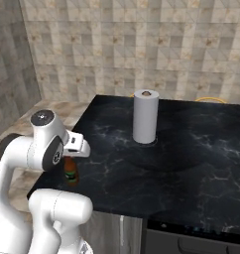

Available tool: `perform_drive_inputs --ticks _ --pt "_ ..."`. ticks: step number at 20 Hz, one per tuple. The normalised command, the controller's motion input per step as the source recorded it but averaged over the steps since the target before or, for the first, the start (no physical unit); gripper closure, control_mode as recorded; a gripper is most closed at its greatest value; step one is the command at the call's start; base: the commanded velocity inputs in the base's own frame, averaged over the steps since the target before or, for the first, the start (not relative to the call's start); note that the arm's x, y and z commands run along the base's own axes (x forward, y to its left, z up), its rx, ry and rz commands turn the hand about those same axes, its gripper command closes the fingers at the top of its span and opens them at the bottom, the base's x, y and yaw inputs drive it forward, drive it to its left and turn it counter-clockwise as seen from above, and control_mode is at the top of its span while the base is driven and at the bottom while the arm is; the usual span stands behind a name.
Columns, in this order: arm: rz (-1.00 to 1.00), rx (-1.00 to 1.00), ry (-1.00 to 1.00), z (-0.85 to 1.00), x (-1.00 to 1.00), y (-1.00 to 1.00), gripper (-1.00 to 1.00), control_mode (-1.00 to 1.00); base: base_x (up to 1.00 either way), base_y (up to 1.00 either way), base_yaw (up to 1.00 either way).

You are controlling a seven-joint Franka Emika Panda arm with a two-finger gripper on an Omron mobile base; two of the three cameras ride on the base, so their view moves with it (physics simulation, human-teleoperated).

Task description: Move the drinks to the dining counter.

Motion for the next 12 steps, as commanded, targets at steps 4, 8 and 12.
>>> perform_drive_inputs --ticks 4,8,12 --pt "0.0 0.0 -0.02 -0.31 0.11 0.0 1.0 -1.0 0.0 0.0 0.0" --pt "0.0 0.0 -0.05 -0.26 0.21 0.0 1.0 -1.0 0.0 0.0 0.0" --pt "0.0 0.0 -0.09 -0.28 0.22 0.0 1.0 -1.0 0.0 0.0 0.0"
